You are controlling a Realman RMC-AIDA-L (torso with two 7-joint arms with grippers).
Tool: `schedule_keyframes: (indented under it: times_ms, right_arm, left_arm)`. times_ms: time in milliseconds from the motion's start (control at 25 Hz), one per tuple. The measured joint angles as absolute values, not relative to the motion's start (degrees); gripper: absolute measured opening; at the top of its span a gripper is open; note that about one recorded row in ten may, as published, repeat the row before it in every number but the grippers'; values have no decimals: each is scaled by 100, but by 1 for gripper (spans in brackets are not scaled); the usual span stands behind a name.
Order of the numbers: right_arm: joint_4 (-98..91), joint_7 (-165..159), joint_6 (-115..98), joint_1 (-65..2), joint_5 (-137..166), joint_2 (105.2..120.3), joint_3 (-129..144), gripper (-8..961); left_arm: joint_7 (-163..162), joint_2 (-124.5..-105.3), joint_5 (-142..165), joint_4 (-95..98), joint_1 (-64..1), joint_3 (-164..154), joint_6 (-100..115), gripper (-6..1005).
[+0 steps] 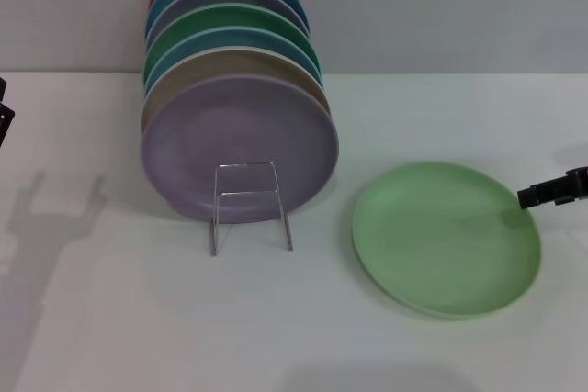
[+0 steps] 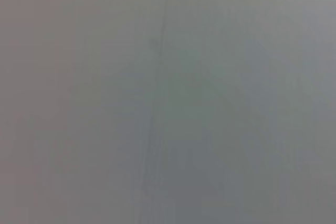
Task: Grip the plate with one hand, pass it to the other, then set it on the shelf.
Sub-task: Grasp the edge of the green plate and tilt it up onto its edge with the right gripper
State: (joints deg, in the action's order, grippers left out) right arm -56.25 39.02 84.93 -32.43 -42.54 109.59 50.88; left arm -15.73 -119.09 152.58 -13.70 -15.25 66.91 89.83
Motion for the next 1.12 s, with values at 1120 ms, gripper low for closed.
schedule_keyframes:
  times_ms: [1120]
  right_arm:
    - [-4947, 3805, 7902, -3392, -3945, 11055, 5077, 677]
  left_arm:
    - [-1573, -11902, 15258, -1415, -1450, 6668, 9154, 846]
